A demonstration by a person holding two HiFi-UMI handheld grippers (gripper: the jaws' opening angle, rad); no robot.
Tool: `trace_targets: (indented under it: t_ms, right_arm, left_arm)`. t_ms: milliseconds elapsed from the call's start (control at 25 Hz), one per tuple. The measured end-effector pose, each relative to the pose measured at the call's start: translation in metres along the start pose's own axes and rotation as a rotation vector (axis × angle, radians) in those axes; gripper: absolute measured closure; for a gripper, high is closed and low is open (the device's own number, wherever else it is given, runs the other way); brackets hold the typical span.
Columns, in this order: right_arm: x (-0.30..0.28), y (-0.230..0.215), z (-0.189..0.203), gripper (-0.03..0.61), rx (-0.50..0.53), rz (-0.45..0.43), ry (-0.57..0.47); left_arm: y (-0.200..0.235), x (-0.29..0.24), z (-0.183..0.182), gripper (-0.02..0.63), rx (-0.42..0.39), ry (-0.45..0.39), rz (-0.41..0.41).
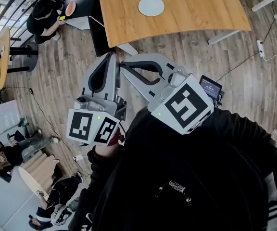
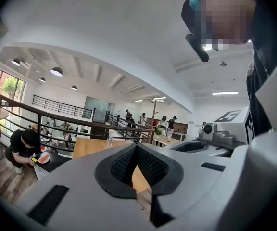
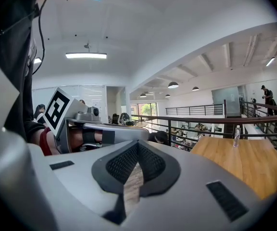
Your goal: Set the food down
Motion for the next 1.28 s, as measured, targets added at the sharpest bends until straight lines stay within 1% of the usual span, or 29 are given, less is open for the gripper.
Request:
trace_targets:
  t_ms: [280, 520, 720, 920, 1080, 1280]
  right_arm:
    - [0.000, -0.052, -0.008, 0.560, -0.008, 0.005, -0.007]
    - [0.023, -0.095, 0.008, 0.560, -0.038, 0.012, -0.015]
    - [0.004, -0.099, -0.004, 0.560, -0.047, 0.002, -0.010]
    - [-0.005, -0.108, -0.004, 0.560, -0.068, 0.015, -0.004]
    - [-0.017, -0.117, -0.006, 0.560, -0.072, 0.042, 0.022]
    - [-0.026, -0.135, -0.016, 0.560, -0.070, 0.110, 0.019]
  left_arm:
    - [0.004, -0.049, -0.021, 0.615, 0.000, 0.006, 0.003]
    - [-0.018, -0.096, -0.024, 0.615, -0.016, 0.032, 0.006]
    - [0.002, -0.096, -0.034, 0.615, -0.022, 0.061, 0.010]
    - [0.012, -0.107, -0.035, 0.615, -0.018, 0.079, 0.025]
    - [0.027, -0.119, -0.036, 0.615, -0.012, 0.086, 0.062]
    - [0.042, -0.141, -0.048, 0.615, -0.028, 0.071, 0.128]
Point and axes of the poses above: the fingertips, and each gripper's own axes: x backward along the fingers, y to its left, z out of its underside, the point moved 8 cm from there along x, backward along the fingers, and after that the axes turned 9 degrees about y, right-handed, at the moved point
